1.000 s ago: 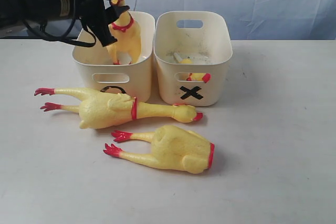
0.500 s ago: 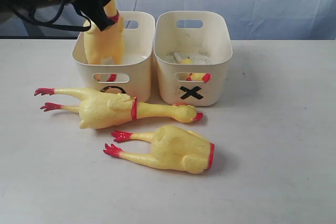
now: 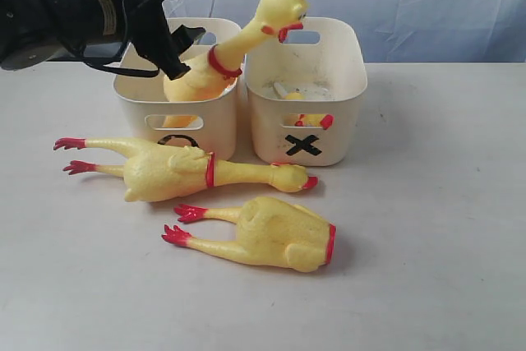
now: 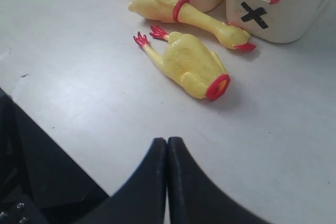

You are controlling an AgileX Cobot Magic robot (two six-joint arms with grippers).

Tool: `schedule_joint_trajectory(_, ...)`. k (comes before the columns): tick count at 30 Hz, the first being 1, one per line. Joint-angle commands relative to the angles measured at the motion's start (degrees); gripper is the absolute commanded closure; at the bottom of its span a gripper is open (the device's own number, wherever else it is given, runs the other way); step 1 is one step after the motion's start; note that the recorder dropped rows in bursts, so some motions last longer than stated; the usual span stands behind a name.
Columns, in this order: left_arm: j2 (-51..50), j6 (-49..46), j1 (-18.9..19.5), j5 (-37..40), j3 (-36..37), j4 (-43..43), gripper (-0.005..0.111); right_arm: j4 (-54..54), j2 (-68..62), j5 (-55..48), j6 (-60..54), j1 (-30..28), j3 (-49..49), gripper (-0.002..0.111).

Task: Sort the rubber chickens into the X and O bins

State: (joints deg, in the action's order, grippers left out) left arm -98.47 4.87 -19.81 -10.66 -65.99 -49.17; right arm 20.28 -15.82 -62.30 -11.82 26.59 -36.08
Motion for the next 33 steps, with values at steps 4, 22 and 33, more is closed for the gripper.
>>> schedule_joint_trajectory(4,2.2,0.5,0.2,-1.0,-0.2,1.8,0.039,-0.3,0.3,0.7,0.0,-0.1,0.1,0.109)
schedule_joint_trajectory(22,15.6,0.6,0.2,28.6,-0.2,18.4,0.107,-0.3,0.3,0.7,0.0,-0.1,0.1,0.109)
schedule_joint_trajectory(33,25.7,0.1,0.2,36.5,7.3,32.0,0.107,-0.3,0.3,0.7,0.0,-0.1,0.1,0.109)
